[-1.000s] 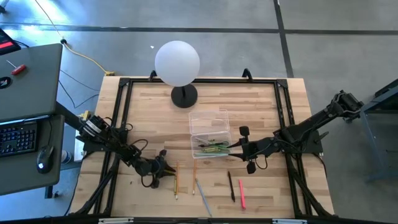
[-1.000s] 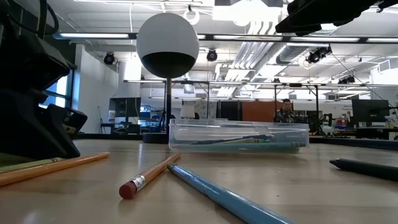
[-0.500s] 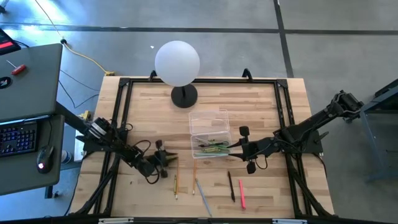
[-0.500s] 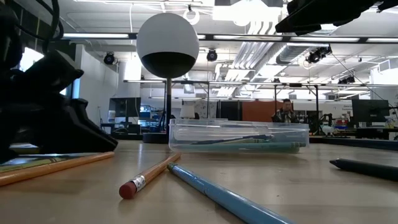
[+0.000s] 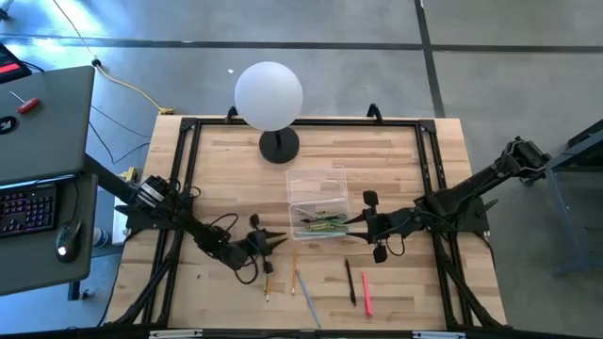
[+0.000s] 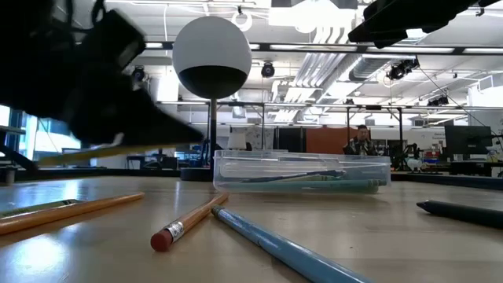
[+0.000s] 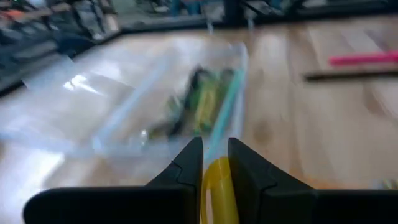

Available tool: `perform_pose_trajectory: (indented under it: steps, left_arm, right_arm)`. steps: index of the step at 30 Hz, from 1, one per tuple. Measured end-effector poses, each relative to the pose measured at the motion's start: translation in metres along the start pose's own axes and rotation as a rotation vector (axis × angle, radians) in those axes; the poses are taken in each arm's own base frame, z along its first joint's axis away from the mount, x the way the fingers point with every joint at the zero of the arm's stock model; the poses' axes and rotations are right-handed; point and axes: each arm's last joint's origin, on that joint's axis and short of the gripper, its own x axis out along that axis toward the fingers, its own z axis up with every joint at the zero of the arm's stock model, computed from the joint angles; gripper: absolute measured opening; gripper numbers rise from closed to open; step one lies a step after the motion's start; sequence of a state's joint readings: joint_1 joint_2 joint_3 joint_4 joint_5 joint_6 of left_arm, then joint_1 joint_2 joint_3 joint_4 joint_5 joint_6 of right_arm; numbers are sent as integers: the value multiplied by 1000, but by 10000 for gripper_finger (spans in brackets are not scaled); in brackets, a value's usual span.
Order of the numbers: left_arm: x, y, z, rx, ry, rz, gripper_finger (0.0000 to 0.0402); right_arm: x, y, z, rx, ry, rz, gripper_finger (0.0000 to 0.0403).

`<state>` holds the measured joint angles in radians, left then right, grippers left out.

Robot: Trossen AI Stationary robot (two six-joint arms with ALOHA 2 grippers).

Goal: Pick & place school supplies into a supply box
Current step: Put the yellow pen into the transparent supply box

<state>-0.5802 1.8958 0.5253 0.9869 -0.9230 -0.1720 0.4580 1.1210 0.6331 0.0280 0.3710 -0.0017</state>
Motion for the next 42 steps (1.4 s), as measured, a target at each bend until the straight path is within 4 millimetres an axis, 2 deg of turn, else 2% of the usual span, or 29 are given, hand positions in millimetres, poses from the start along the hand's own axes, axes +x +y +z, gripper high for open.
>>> perform_pose_trajectory:
  steps: [6,10,12,14,18,23,25,28,34,42]
  left_arm:
    - [36,1,56,-32,-107,69,97]
    - [71,12,97,-76,-168,-30,95]
    - [93,21,112,-98,-126,-96,92]
    - [115,31,119,-116,-10,-127,90]
    - [158,46,113,-130,219,-107,92]
    - [200,48,102,-159,250,-176,100]
    - [210,47,94,-160,278,-213,101]
    - [217,44,87,-161,300,-247,102]
    - [217,42,89,-164,298,-267,103]
    - [217,43,89,-166,292,-266,104]
  right_arm:
    - [0,0,0,2,1,0,106]
    - [0,0,0,2,0,0,106]
    - [0,0,0,2,0,0,105]
    - [0,0,-1,-1,7,1,105]
    - [0,1,-5,-16,50,3,104]
    - [-1,0,-13,33,131,-2,98]
    - [-2,1,-17,48,169,-5,96]
    - [-4,3,-22,37,216,-14,94]
    - [-6,6,-23,14,219,-42,95]
    - [-7,8,-26,37,256,40,108]
